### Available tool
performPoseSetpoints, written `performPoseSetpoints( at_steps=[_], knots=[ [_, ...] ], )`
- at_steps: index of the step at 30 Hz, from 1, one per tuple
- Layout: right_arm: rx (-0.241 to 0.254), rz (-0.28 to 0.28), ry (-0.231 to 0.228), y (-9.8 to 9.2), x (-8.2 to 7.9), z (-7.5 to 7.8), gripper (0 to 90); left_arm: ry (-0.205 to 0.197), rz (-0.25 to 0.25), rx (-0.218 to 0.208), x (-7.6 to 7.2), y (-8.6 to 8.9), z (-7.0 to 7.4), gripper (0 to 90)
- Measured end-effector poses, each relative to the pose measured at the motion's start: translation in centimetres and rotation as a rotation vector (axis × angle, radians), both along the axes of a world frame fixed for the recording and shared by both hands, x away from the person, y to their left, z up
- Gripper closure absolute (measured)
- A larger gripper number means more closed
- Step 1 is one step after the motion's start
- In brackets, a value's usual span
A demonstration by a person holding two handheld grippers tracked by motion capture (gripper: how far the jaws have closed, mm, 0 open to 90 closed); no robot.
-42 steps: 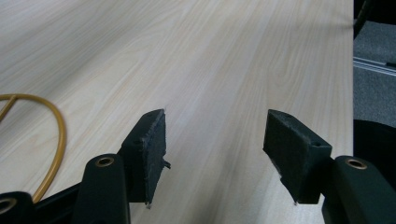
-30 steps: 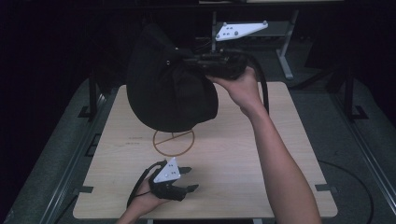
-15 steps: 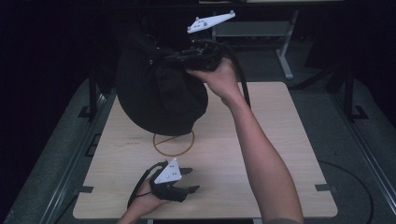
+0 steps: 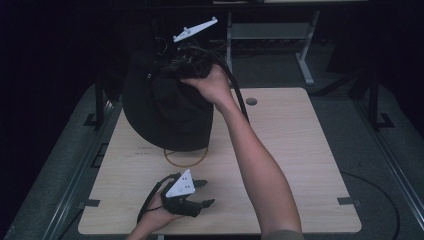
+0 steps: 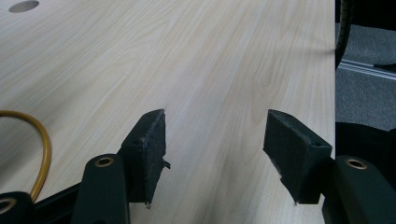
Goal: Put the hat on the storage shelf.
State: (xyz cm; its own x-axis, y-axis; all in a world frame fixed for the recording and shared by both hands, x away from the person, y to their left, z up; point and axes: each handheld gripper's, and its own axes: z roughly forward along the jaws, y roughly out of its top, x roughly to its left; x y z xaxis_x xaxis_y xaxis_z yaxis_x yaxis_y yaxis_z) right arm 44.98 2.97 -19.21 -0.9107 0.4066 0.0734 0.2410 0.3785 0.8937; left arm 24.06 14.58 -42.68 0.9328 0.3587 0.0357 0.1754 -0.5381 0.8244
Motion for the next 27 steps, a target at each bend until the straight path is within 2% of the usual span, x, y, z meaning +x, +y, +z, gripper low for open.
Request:
performPoseSetpoints(
  at_steps=[3,8,11,15,17,20,27],
  knots=[
    [-0.025,-0.008,0.025,0.9,0.4,-0.8,82.2,-0.001,-0.005,0.007,-0.1,-0.1,0.0,38.3],
    [-0.089,-0.013,0.042,2.1,0.9,-2.1,67.6,-0.005,-0.012,0.011,-0.2,-0.3,0.0,38.2],
    [-0.039,-0.022,0.04,1.7,0.8,-2.4,61.2,-0.005,-0.018,0.015,-0.2,-0.5,0.0,38.1],
    [-0.035,-0.016,0.044,1.1,0.6,-2.4,58.2,-0.006,-0.016,0.003,-0.4,-0.5,0.1,38.0],
    [-0.025,-0.009,0.056,0.6,0.4,-2.3,55.6,-0.012,-0.019,0.014,-0.4,-0.5,0.1,37.7],
    [-0.012,-0.015,0.048,0.0,0.0,-2.2,54.3,-0.011,-0.02,0.022,-0.4,-0.6,0.0,37.5],
    [0.0,-0.006,0.047,-1.9,-0.6,-2.5,49.6,-0.012,-0.014,0.021,-0.5,-0.5,-0.2,37.2]
  ],
)
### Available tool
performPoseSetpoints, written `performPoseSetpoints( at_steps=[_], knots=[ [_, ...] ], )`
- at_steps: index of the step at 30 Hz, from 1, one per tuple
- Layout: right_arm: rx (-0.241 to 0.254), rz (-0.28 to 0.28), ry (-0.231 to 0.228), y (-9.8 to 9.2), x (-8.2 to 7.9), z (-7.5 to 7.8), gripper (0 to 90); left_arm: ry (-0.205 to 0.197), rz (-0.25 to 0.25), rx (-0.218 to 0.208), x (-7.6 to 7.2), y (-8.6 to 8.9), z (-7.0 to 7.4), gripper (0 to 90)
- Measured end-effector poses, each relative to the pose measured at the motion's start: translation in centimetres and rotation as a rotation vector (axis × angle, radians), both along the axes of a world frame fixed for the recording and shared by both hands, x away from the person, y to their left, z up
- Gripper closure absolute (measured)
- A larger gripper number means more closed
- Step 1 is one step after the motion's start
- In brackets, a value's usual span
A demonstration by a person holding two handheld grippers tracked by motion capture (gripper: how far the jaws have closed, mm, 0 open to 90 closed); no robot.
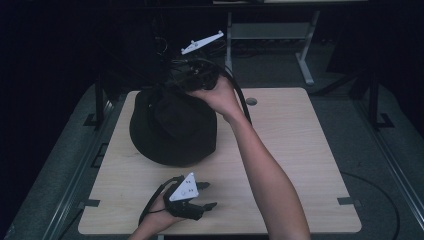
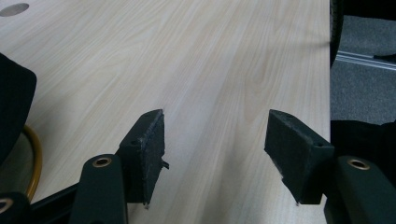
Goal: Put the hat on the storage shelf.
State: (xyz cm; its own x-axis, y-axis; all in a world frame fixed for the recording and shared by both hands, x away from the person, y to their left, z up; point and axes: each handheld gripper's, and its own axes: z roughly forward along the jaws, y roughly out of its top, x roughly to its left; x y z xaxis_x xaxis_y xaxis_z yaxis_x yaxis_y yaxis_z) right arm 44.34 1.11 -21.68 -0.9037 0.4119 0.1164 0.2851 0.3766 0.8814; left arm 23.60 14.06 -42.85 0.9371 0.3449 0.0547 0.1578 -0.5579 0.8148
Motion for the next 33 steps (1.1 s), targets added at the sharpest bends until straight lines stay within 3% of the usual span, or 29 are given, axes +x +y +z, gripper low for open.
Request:
performPoseSetpoints(
  at_steps=[10,33],
  knots=[
    [0.042,-0.018,0.006,-2.6,-0.8,-0.6,45.2,0.002,0.01,0.004,0.1,0.3,0.1,36.3],
    [0.066,-0.064,0.019,-6.9,-2.1,-1.9,40.6,0.014,0.029,0.001,0.3,0.5,-0.3,35.2]
  ],
)
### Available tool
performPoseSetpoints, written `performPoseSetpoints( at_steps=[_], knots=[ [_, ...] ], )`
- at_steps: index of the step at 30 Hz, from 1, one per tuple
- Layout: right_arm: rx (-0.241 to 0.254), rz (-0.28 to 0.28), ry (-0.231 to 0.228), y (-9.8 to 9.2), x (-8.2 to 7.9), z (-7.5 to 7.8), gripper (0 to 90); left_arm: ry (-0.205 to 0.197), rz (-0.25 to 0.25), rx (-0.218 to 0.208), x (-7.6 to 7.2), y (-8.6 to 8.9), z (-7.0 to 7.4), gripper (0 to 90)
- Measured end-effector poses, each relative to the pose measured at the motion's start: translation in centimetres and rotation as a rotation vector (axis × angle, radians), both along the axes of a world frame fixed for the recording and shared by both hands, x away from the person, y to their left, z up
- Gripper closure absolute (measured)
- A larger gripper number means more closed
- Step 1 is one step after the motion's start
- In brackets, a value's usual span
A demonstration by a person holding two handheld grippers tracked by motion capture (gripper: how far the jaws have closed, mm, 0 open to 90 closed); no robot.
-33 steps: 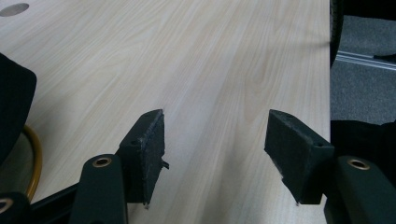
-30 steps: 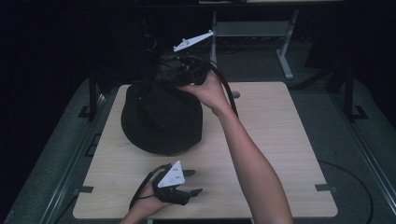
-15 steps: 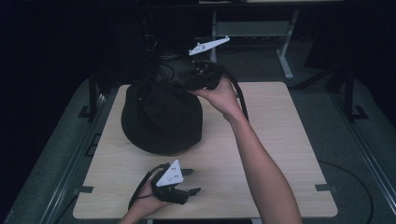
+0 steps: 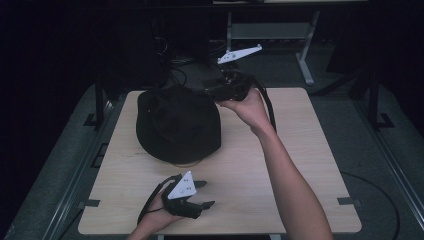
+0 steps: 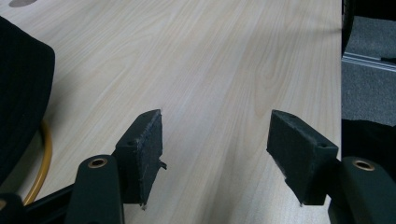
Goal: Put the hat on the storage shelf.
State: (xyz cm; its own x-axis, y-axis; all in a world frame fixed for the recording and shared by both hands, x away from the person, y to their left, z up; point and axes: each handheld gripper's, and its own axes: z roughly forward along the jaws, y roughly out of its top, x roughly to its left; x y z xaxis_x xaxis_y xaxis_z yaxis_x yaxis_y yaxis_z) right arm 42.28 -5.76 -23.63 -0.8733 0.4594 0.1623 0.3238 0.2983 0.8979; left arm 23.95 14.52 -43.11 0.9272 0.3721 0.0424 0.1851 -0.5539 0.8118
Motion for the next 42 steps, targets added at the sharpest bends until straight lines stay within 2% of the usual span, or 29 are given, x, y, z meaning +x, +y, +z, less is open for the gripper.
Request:
performPoseSetpoints(
  at_steps=[10,20,22,32,42],
  knots=[
    [-0.001,-0.018,0.02,-1.9,-0.5,-1.4,39.0,-0.005,0.002,0.001,0.0,-0.1,-0.1,35.0],
    [0.019,-0.031,0.035,-3.8,-1.3,-2.4,37.4,0.001,0.006,0.003,0.3,0.1,-0.2,34.5],
    [0.022,-0.036,0.038,-4.3,-1.5,-2.7,35.6,0.015,0.014,-0.001,0.3,0.1,-0.2,33.6],
    [0.035,-0.057,0.071,-6.3,-2.2,-4.5,28.0,0.015,0.028,-0.004,0.4,0.2,-0.2,31.1],
    [0.033,-0.079,0.081,-7.7,-3.1,-5.6,22.8,0.029,0.047,-0.019,0.5,0.2,-0.3,26.5]
  ],
)
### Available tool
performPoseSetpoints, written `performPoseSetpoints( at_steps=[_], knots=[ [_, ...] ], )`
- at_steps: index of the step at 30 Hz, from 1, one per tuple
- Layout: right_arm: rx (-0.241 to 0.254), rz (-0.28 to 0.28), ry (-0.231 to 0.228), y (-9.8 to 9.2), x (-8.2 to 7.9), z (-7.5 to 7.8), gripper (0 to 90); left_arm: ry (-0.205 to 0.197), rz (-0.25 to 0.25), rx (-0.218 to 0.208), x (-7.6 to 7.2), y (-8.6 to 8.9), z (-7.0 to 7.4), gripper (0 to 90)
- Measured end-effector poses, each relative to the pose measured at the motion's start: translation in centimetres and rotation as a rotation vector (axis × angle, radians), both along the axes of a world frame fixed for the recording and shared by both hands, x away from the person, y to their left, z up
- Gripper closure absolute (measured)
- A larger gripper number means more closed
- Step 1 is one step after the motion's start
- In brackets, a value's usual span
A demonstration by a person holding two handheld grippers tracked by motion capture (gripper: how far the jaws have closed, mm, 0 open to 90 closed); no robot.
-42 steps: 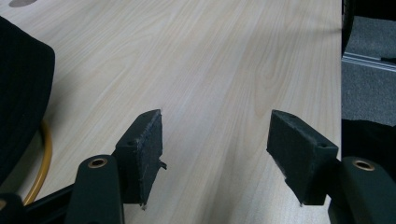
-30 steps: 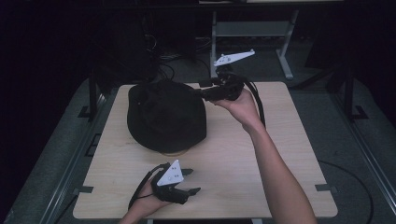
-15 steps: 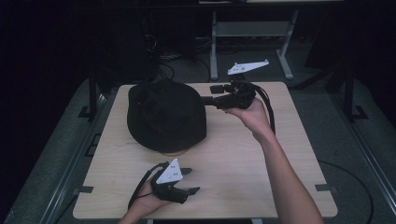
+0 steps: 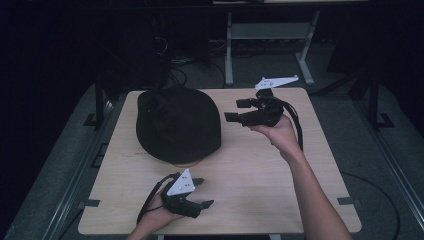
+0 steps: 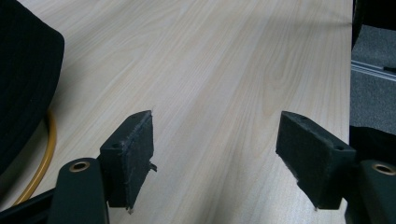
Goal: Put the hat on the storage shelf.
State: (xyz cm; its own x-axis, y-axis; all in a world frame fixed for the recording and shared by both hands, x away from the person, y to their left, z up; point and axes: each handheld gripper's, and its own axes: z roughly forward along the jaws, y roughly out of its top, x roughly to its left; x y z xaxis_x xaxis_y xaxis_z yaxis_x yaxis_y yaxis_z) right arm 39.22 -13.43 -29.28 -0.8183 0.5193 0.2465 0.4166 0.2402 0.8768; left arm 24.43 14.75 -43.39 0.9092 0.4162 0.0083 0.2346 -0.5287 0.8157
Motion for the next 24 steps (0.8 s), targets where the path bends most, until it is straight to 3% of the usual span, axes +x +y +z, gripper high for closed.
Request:
performPoseSetpoints(
  at_steps=[24],
  knots=[
    [-0.017,-0.041,0.029,-3.4,-2.7,-2.2,18.4,-0.001,0.011,0.008,0.0,0.0,-0.1,22.6]
  ],
)
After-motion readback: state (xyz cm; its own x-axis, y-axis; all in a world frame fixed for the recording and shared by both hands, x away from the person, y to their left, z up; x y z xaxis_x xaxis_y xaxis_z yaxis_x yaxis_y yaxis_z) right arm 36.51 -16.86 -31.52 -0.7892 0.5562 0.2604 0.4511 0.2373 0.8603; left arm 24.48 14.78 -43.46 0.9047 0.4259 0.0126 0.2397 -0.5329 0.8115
